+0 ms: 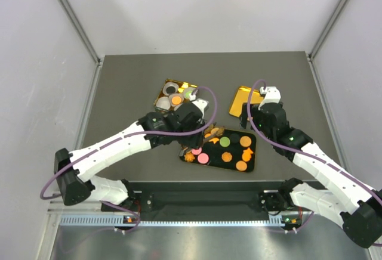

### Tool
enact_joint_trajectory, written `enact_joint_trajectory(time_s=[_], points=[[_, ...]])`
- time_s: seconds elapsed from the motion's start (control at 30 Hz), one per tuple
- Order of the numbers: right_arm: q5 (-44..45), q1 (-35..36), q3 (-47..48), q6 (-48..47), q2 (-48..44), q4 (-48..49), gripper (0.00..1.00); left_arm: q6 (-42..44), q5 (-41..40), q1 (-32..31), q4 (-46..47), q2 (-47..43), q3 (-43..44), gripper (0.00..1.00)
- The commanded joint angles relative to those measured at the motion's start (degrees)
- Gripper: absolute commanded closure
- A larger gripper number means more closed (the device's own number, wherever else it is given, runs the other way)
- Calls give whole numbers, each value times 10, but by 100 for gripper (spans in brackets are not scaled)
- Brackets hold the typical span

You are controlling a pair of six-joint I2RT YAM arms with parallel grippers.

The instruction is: Pack the cookies

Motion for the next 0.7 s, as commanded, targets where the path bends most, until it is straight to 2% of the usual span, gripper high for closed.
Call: enact_joint_trajectory(time_s=[0.0,0.4,0.67], points=[[10,-4,11,-2,-11,0,0,22,-18,45,-6,-35,28,65],[7,-5,11,-1,-7,0,0,81,-79,192,11,-21,44,66],[4,-4,12,-2,-8,0,0,98,-65,228,56,13,23,66]])
